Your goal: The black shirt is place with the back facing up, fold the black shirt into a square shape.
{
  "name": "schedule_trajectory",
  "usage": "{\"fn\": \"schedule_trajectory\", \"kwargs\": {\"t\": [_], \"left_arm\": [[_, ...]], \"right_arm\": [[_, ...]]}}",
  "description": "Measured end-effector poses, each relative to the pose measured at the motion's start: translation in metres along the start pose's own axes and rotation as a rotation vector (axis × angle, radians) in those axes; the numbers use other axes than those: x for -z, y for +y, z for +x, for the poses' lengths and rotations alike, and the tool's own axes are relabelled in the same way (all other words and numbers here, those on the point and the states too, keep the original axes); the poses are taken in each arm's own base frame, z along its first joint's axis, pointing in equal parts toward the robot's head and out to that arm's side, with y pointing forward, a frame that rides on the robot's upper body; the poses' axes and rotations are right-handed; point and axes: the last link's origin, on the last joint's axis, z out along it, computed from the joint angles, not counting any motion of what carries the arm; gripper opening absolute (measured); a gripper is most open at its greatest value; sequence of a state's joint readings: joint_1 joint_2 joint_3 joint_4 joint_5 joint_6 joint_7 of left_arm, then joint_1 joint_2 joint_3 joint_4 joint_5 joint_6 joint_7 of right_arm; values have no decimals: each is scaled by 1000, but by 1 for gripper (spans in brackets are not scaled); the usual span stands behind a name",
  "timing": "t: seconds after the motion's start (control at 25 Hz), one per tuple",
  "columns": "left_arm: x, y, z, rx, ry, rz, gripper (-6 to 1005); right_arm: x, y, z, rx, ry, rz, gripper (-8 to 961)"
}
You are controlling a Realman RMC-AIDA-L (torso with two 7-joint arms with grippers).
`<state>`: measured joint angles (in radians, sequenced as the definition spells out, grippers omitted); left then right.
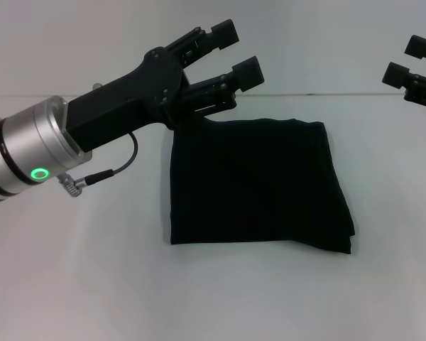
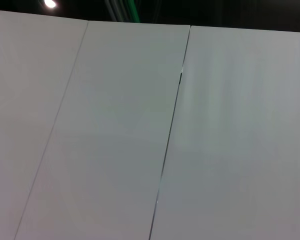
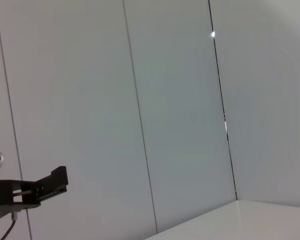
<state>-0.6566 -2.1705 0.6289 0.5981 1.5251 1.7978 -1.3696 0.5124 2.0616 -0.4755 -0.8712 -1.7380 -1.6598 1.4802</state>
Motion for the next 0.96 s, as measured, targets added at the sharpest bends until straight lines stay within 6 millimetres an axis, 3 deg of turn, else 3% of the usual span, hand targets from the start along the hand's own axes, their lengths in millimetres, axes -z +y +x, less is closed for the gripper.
{"fn": "schedule_trajectory", "kwargs": {"t": [0.96], "left_arm": [[-1,0,0,1,2,-1,949]], "right_arm": [[0,0,-2,8,-5,2,894]]}}
